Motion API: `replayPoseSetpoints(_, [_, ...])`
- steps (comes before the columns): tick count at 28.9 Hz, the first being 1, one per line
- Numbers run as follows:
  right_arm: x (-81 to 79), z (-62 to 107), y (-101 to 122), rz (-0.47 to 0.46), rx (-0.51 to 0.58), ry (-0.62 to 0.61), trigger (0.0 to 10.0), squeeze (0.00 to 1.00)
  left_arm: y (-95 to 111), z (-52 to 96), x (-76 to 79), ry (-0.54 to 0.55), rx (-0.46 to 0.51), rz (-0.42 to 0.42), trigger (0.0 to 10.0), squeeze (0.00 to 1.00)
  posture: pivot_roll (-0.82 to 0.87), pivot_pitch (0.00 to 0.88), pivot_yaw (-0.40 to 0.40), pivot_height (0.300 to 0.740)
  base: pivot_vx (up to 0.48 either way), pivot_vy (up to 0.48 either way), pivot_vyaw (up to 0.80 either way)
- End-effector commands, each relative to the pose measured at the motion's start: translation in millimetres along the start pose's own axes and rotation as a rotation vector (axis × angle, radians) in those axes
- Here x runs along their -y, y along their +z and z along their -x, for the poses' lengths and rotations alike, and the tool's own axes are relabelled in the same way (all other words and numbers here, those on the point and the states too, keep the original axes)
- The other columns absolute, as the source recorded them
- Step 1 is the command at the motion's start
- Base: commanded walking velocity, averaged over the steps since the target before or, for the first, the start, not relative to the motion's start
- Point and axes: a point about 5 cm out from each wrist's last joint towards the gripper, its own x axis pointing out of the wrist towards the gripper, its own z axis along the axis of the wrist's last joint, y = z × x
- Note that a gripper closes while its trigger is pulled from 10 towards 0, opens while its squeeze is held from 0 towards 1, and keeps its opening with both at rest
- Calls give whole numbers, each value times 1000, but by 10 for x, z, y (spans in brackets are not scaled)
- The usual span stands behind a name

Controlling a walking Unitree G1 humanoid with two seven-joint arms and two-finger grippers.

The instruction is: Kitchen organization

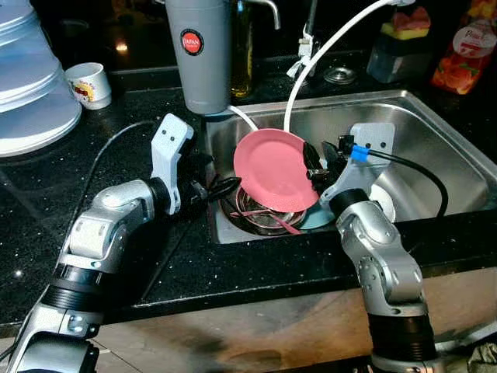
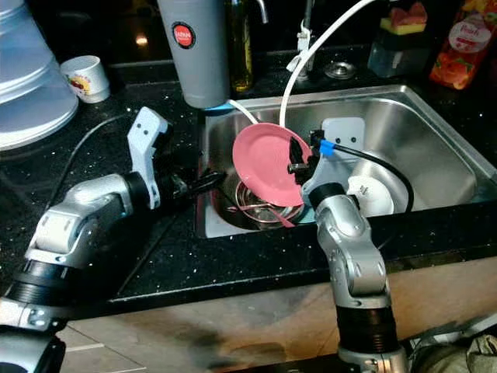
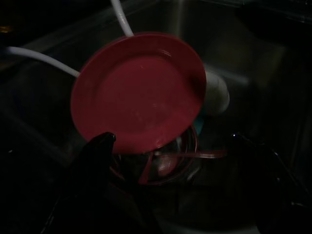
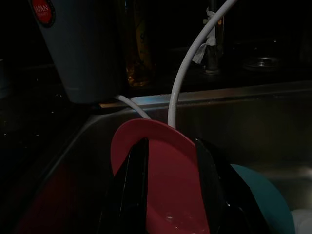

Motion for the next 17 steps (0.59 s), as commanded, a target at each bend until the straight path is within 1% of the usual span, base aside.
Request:
replayPoseSetpoints(1, [-11,13,-17,1,-2,-2,10000,0,-37,11,-51,-2,-84,-87,10000,0,6,36,61,740,0,0,0])
replayPoseSetpoints(2, [-7,16,-16,0,-2,-3,10000,0,-49,10,-76,5,-114,-136,10000,0,6,36,61,740,0,0,0])
replayPoseSetpoints(3, [-6,16,-15,0,-2,-4,10000,0,-58,9,-98,13,-133,-160,10000,0,5,37,61,740,0,0,0])
replayPoseSetpoints(8, [0,25,-12,0,-1,-8,10000,0,-61,-19,-164,59,-144,-172,10000,0,5,37,61,740,0,0,0])
replayPoseSetpoints(17, [3,16,-6,2,1,-8,10000,0,-112,-79,-185,53,-164,-181,10000,0,2,36,60,740,0,0,0])
